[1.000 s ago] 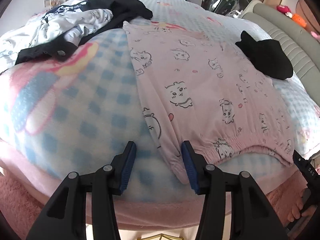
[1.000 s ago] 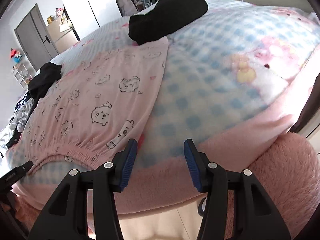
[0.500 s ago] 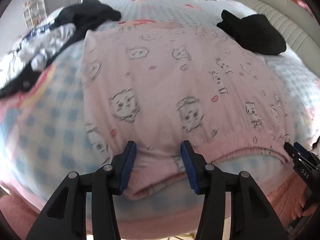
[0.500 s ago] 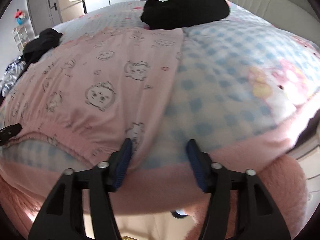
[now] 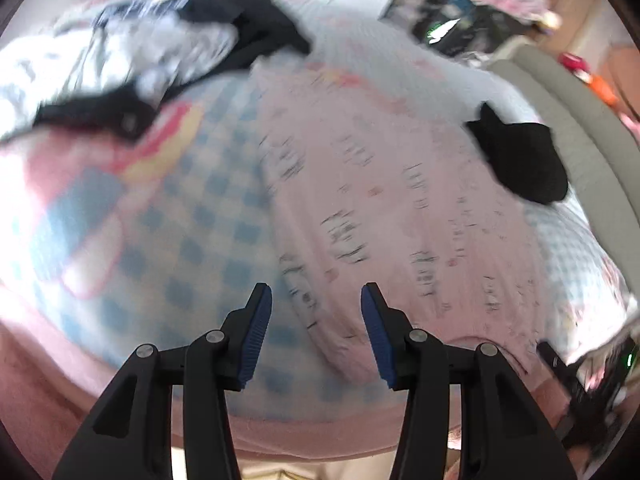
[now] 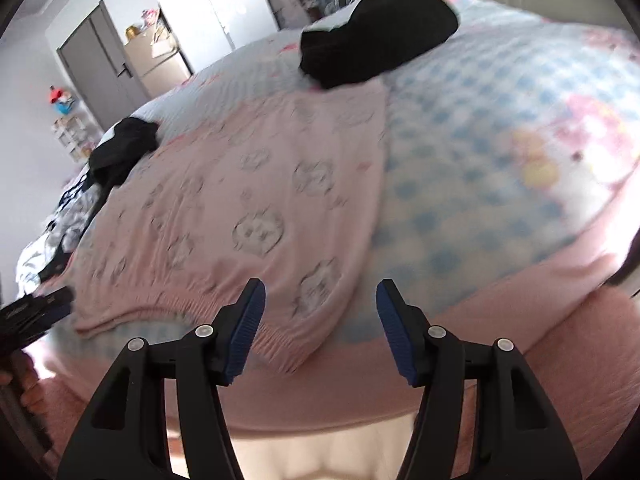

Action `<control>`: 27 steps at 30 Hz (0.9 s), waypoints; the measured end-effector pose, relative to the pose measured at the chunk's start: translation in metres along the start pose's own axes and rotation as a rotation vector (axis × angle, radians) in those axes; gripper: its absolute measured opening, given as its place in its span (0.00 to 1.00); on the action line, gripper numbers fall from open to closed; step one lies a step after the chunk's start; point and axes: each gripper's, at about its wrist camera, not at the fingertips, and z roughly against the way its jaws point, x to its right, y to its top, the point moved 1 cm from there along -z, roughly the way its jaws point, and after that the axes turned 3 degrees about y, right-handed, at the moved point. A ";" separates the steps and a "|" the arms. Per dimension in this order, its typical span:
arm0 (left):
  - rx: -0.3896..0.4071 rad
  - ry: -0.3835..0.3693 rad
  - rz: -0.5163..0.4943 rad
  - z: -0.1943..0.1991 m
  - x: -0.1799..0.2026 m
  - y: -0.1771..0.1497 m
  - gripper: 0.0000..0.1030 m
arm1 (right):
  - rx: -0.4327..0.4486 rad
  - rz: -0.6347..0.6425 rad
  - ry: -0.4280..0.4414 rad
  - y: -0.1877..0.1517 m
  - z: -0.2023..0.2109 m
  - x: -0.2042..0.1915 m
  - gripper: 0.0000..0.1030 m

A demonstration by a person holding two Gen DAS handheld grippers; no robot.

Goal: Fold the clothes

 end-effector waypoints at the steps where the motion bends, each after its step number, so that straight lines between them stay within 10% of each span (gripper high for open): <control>1: -0.013 0.021 0.014 -0.003 -0.004 -0.002 0.47 | -0.023 0.010 -0.001 -0.004 -0.004 -0.002 0.57; 7: 0.055 0.005 0.094 0.012 -0.018 -0.009 0.44 | -0.014 0.036 -0.125 -0.009 0.004 0.004 0.57; 11: -0.005 -0.141 0.122 0.002 -0.013 -0.009 0.45 | -0.038 -0.063 -0.002 -0.006 0.003 0.015 0.57; 18: -0.021 0.100 0.009 -0.011 0.004 -0.021 0.37 | -0.038 0.012 -0.060 -0.009 0.001 0.003 0.47; 27: 0.101 -0.049 -0.077 0.008 0.026 0.008 0.36 | 0.033 0.126 -0.045 0.023 0.006 -0.023 0.47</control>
